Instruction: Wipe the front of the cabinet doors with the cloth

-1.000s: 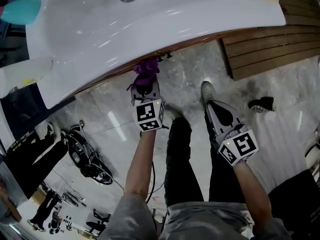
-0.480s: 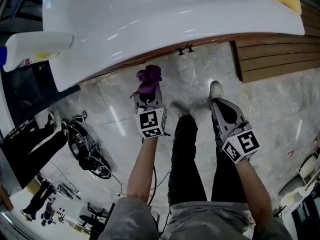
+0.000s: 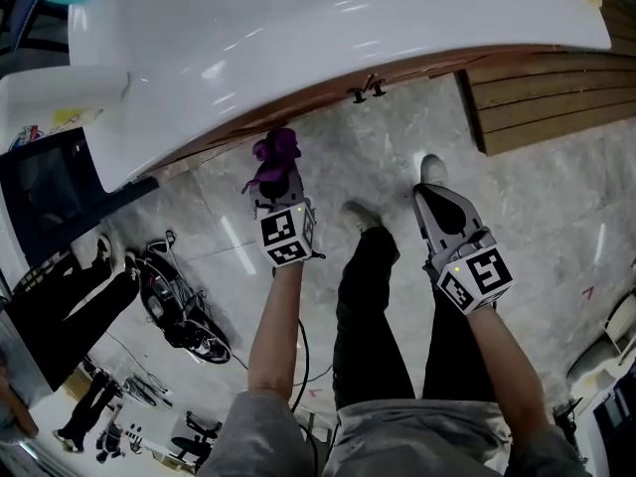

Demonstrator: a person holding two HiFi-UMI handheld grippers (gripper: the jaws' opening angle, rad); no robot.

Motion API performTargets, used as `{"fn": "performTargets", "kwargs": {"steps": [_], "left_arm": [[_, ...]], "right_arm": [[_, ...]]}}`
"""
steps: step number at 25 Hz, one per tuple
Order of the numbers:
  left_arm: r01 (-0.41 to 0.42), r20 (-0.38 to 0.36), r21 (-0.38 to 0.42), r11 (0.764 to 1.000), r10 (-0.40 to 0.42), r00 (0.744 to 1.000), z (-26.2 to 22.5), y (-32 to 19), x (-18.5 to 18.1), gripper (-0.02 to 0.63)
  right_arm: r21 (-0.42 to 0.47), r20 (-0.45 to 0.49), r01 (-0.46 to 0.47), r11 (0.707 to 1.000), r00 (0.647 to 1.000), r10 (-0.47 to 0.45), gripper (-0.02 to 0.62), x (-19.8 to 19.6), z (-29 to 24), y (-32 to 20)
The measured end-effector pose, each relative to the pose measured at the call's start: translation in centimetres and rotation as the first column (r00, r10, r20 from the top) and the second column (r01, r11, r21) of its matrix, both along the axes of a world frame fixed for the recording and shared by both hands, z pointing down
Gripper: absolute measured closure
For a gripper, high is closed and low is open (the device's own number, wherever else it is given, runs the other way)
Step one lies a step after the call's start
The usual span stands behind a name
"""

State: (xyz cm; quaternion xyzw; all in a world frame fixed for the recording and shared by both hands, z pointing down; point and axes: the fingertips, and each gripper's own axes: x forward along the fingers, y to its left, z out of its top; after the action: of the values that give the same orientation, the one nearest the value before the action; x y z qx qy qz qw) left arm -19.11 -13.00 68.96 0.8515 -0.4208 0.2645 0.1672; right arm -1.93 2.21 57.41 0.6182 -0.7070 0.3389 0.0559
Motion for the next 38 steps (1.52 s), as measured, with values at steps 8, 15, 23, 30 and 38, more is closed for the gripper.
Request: {"fn": "performTargets", "kwargs": {"steps": [8,15,23,30,38], "left_arm": [[0.0,0.024,0.004,1.0,0.0,1.0,1.5,-1.8,-1.5,0.534],[-0.006,0.064,0.002,1.0,0.006,0.998,2.9,-3.9,-3.0,0.534],[-0.027,0.078,-0.004,1.0,0.027,0.997,3.7,-5.2,-3.2,0.534],[-0.051,0.074,-0.015,0.999,0.052,0.996,3.8,-4.9,-2.2,0.534],[-0.07,0.07,-0.029,0.997,0.071,0.995,4.2,-4.4,-0.4,0.534]], "right_arm": [[0.028,-0.004,-0.002,1.0,1.0,0.002,0.586,-1.3,1.6,-1.6],[0.035,-0.005,0.009,0.999,1.0,-0.009,0.586,-2.1,1.8,-2.1],[0.034,-0.005,-0.001,0.999,1.0,0.001,0.586,-1.6,2.0,-2.4],[0.028,0.006,-0.025,0.999,1.0,0.025,0.586,-0.9,2.5,-2.2],[0.028,0.007,-0.045,0.999,0.999,0.045,0.586,0.5,2.7,-1.8]]}}
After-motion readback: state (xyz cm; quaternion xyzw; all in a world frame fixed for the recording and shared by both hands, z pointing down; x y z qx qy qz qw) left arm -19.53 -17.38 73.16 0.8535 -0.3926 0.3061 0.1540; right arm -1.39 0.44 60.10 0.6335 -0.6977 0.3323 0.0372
